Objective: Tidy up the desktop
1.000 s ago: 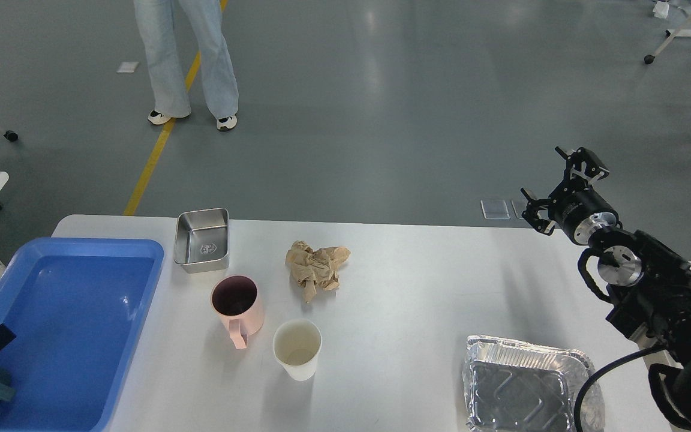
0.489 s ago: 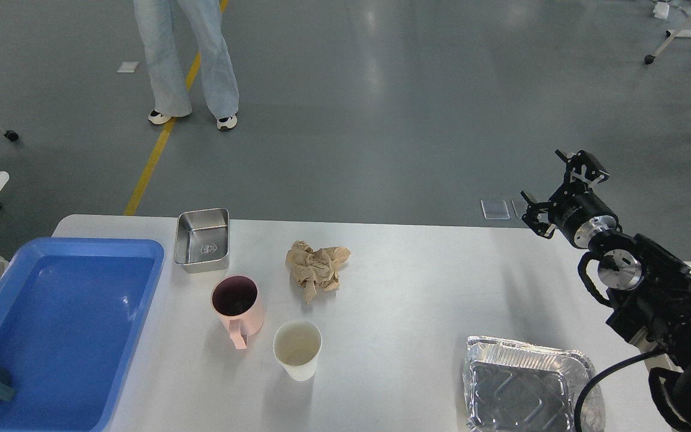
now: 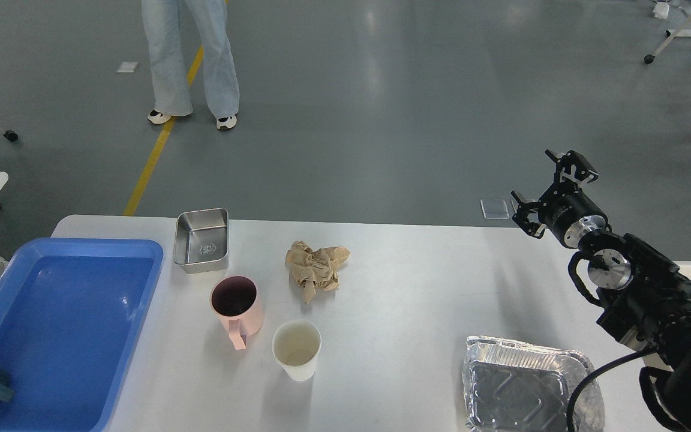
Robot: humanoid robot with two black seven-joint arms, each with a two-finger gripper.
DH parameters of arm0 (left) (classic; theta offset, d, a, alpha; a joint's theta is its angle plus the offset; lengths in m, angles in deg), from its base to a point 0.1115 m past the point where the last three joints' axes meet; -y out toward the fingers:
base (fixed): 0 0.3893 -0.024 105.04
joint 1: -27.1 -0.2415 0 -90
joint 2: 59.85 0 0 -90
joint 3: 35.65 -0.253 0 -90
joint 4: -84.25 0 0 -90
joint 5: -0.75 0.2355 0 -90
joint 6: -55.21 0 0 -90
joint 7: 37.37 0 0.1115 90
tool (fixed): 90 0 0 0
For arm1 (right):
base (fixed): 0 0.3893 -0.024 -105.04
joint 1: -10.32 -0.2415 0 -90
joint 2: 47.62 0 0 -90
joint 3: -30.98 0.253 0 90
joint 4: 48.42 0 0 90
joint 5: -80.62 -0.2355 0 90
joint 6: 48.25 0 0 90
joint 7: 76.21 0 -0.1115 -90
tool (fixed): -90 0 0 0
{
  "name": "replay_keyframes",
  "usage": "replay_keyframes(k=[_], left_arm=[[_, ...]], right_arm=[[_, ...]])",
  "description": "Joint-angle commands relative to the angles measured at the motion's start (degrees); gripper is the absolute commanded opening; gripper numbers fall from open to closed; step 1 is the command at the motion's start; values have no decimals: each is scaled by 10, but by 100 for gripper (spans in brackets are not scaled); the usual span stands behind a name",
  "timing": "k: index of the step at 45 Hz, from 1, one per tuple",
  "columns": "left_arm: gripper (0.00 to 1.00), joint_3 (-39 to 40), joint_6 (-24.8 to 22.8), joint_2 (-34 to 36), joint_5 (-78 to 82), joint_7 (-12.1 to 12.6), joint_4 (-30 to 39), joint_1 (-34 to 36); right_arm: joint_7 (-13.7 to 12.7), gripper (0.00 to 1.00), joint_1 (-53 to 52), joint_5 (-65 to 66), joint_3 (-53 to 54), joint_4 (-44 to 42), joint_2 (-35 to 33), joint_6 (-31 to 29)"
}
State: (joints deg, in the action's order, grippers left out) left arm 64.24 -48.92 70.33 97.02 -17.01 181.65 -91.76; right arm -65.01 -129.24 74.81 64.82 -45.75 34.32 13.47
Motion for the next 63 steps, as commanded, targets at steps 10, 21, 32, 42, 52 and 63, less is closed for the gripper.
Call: replay_keyframes(k=[10, 21, 32, 42, 52, 63], left_arm=[[91, -67, -5, 130, 88, -24, 17, -59], [91, -83, -55, 137, 81, -25, 26, -63], [90, -172, -51, 215, 84, -25, 33, -58], [90, -217, -49, 281, 89, -30, 35, -70], [89, -310, -36, 364, 124, -42, 35, -76], [97, -321, -46, 365, 19, -95, 33, 35]], right_arm=[[0, 100, 9, 0, 0, 1, 2, -2], [0, 100, 7, 2, -2, 3, 0, -5], [0, 100, 6, 3, -14, 3, 1, -6], [0, 100, 4, 3, -42, 3, 1, -6], [0, 100, 6, 3, -55, 3, 1, -6], [0, 100, 8, 3, -63, 3, 2, -6]])
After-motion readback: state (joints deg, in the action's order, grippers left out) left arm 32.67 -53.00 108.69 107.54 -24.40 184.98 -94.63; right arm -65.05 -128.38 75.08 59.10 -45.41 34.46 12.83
